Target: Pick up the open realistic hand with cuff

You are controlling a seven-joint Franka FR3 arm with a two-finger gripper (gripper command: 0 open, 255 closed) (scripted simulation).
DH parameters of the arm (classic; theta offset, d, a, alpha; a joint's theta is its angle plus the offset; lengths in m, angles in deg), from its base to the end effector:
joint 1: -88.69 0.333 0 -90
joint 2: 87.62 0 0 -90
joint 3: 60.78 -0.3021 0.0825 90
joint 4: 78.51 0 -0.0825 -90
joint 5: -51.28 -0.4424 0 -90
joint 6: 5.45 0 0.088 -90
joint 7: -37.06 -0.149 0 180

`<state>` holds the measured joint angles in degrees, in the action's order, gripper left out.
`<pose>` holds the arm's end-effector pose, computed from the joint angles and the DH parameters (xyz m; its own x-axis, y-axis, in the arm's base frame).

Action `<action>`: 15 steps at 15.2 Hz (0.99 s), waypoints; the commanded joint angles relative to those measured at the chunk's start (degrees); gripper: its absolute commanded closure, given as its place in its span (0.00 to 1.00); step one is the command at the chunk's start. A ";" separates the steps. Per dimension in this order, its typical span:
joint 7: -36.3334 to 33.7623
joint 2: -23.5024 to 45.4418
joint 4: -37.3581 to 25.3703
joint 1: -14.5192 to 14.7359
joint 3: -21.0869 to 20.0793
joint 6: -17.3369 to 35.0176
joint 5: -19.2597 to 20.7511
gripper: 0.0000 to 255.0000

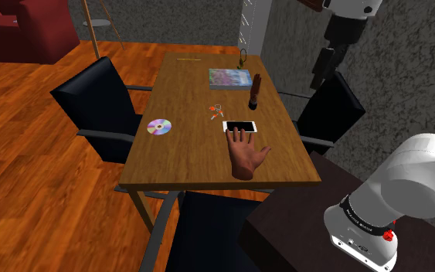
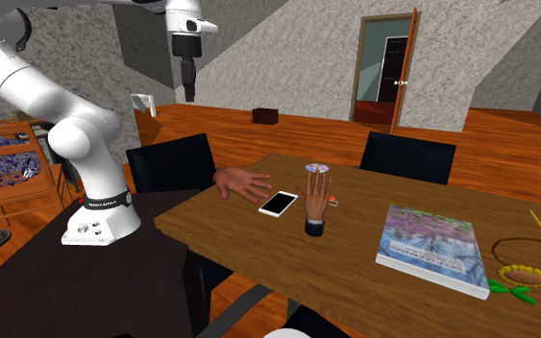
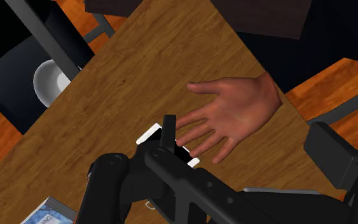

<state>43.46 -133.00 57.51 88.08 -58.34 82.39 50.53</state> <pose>0.3665 -0.0188 0.5282 0.9964 0.0730 -0.0441 0.0708 -0.9963 -0.0486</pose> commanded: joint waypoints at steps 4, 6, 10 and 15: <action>-5.88 4.44 0.87 -1.53 -2.26 6.30 -0.33 0.00; -9.81 7.77 0.95 -2.63 -3.67 10.33 -0.29 0.00; -17.78 15.12 -0.01 -5.00 -6.18 17.78 0.53 0.00; -28.15 25.07 -3.15 -8.12 -8.58 25.54 3.09 0.00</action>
<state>17.66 -109.99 54.99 80.61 -66.44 106.25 53.01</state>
